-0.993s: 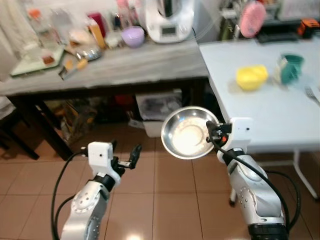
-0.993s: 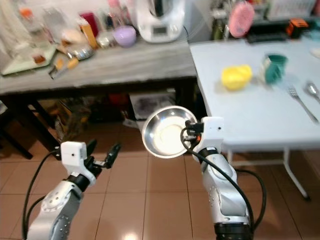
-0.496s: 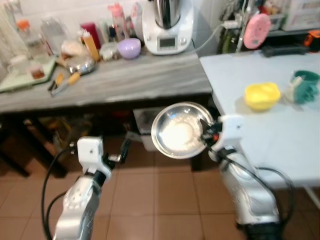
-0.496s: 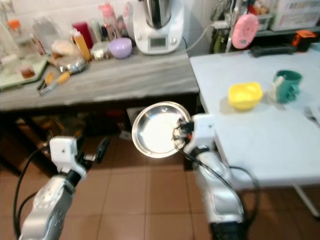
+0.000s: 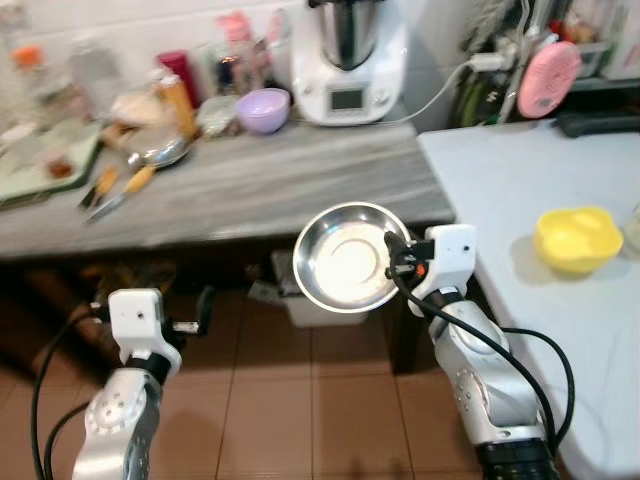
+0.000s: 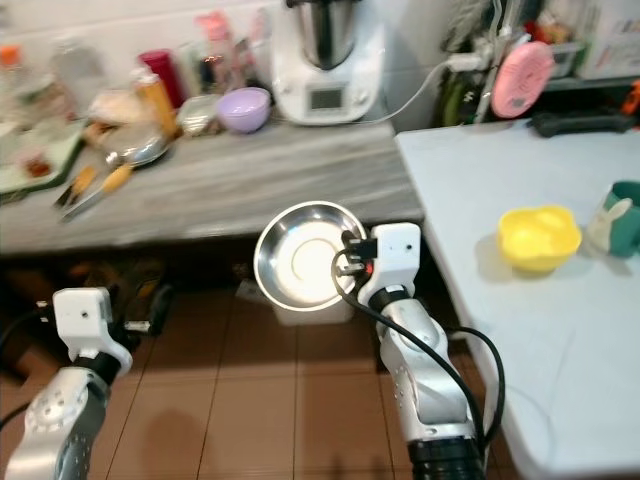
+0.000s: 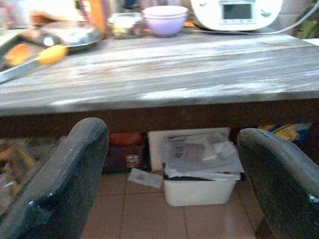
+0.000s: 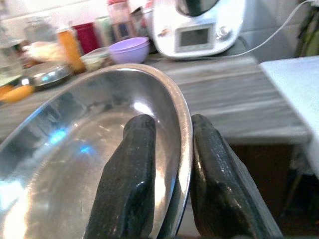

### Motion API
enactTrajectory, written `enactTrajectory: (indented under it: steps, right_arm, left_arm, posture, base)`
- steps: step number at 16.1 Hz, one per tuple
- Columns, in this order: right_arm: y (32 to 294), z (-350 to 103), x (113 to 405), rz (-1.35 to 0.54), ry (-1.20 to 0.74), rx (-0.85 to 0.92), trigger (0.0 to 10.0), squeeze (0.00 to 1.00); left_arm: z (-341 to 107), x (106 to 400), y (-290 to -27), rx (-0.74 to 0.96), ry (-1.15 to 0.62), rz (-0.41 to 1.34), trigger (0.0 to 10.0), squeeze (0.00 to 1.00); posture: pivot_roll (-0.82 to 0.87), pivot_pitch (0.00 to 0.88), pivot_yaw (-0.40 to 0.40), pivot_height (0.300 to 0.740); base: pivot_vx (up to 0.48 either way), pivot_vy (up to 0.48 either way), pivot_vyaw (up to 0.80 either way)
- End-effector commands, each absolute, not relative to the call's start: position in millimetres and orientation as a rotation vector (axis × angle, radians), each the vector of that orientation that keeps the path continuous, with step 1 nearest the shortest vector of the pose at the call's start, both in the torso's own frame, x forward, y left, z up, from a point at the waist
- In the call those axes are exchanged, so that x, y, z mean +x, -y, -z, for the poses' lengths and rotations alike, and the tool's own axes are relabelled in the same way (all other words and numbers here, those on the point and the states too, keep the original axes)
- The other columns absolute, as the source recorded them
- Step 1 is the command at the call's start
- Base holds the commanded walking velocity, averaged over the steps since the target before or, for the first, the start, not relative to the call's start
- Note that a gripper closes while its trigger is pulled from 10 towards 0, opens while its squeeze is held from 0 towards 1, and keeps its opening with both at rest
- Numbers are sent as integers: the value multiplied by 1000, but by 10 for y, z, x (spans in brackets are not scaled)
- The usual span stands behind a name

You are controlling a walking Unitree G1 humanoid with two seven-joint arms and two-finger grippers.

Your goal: Setting the table

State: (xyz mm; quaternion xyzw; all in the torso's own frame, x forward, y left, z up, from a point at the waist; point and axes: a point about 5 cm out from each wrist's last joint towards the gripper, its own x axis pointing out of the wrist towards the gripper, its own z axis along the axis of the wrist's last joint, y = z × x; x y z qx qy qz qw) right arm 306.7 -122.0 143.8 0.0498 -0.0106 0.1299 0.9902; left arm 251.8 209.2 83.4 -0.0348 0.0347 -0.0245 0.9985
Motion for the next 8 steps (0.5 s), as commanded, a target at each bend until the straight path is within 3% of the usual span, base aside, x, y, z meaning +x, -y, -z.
enactTrajectory:
  steps: [1, 6, 8]
  right_arm:
    - [1229, -1470, 3080, -270, 40, 84, 10000, 0]
    - [1236, -1411, 3049, -277, 28, 76, 10000, 0]
    - [1203, -1428, 3063, -292, 37, 67, 10000, 0]
  left_arm:
    - [-841, 2453, -2157, -45, -67, 32, 10000, 0]
    - [-794, 2242, -2399, -14, -97, -36, 10000, 0]
    - [-808, 2251, -2363, -15, -93, -26, 10000, 0]
  posture:
    - [-215, 0, 96, 740]
    - [-200, 1, 94, 740]
    - [-194, 5, 94, 740]
  base:
    - [401, 0, 0]
    - [400, 0, 0]
    - [398, 0, 0]
